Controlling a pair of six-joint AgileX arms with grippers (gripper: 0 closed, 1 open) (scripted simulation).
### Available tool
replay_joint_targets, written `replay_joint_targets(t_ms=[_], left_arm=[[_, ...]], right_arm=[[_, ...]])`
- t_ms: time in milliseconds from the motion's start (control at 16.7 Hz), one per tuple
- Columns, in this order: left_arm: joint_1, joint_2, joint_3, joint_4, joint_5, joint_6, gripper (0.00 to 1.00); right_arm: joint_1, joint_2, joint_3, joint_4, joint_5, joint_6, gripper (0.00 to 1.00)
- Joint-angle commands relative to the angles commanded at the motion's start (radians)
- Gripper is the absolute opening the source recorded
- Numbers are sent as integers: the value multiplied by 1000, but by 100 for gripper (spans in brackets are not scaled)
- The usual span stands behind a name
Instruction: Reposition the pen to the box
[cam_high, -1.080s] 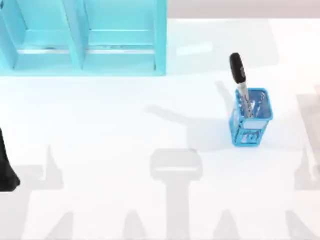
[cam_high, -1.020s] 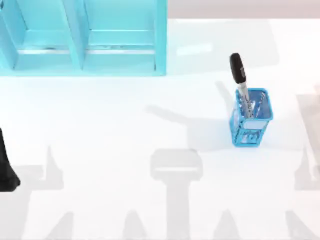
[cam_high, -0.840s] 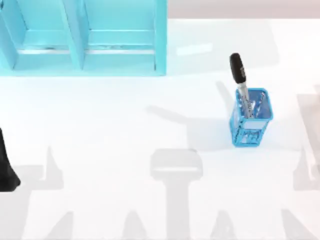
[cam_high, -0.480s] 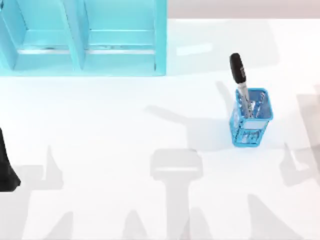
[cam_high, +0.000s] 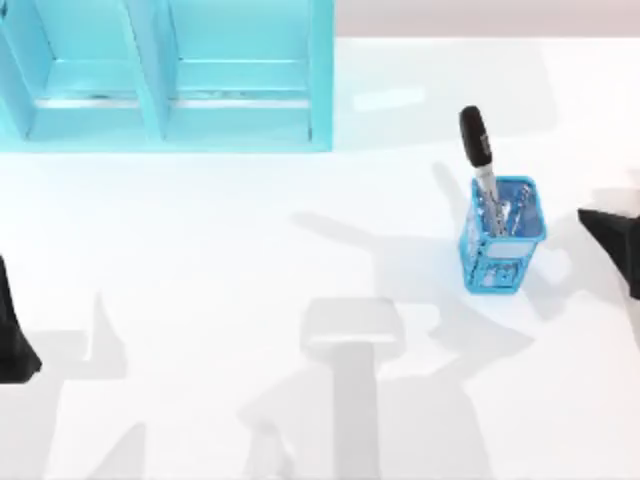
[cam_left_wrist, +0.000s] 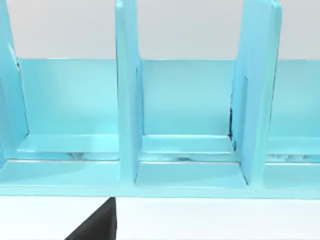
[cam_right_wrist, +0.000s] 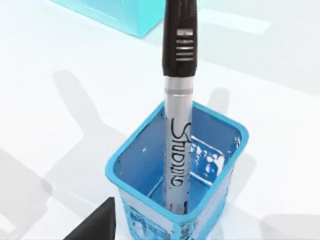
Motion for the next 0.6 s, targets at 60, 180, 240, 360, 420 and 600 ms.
replay_joint_targets(t_ms=[60,180,240,360,420,600], left_arm=[[0,0,0,0,0,0,100],[0,0,0,0,0,0,100],[0,0,0,0,0,0,100],[0,0,0,0,0,0,100],[0,0,0,0,0,0,100],[0,0,0,0,0,0,100]], right_arm=[[0,83,41,-1,-37,-19,100],[0,227,112,-5,-103,-54,100],[1,286,142,-7,-131,-69,100],[2,376,188,-12,-175,-93,100],[2,407,204,-14,-190,-102,100],[2,440,221,-17,-206,-112,100]])
